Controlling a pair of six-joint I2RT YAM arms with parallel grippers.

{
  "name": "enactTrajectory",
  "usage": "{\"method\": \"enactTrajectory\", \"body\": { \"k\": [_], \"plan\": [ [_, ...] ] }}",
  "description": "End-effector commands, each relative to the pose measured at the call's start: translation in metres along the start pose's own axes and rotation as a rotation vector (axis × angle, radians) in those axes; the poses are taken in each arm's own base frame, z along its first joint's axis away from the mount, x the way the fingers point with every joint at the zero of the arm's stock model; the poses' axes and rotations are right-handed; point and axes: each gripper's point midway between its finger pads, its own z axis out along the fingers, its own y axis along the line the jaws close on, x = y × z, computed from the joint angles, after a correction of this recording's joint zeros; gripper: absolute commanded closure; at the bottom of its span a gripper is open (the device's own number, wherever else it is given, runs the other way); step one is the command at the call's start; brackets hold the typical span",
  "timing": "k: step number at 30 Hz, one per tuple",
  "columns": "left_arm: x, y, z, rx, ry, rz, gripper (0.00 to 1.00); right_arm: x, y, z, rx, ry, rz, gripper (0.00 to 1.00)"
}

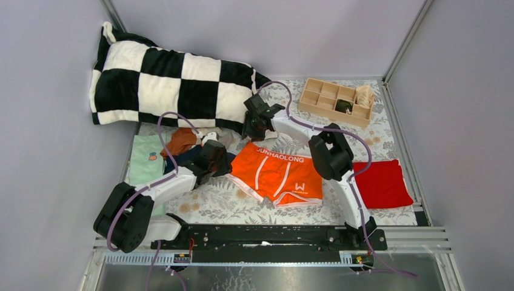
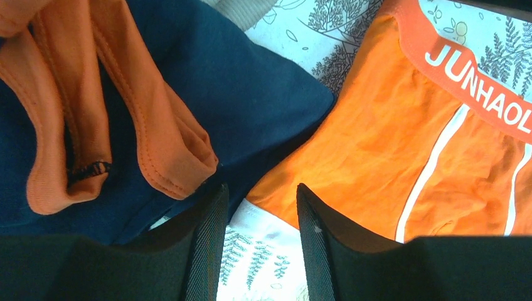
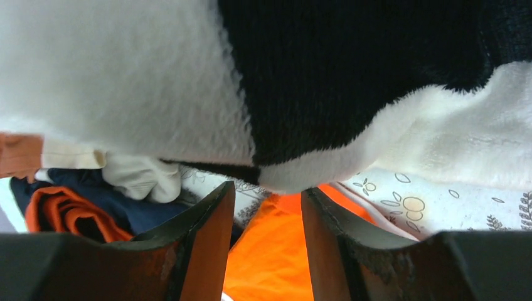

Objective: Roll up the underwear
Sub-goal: Fold the underwear at the center of the board.

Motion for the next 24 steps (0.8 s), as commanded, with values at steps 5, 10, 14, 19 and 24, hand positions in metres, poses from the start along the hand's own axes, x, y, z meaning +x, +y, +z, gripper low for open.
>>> {"method": "enactTrajectory", "body": {
  "k": [5, 10, 14, 19, 24],
  "plan": [
    [-0.003, -0.010, 0.000, 0.057, -0.007, -0.015, 0.52, 0.009, -0.009, 0.017, 0.102, 0.025, -0.024, 0.51],
    [-0.004, -0.012, -0.001, 0.065, -0.004, -0.015, 0.52, 0.015, -0.019, 0.021, 0.147, 0.030, -0.041, 0.58],
    [-0.003, -0.014, -0.002, 0.074, 0.003, -0.015, 0.52, 0.016, -0.023, 0.022, 0.157, 0.023, -0.044, 0.72],
    [-0.001, -0.015, -0.001, 0.081, 0.014, -0.014, 0.53, 0.013, -0.021, 0.018, 0.144, 0.004, -0.042, 0.89],
    [0.000, -0.021, -0.003, 0.112, 0.028, -0.010, 0.54, 0.009, -0.018, 0.011, 0.122, -0.027, -0.033, 1.00]
  ]
}}
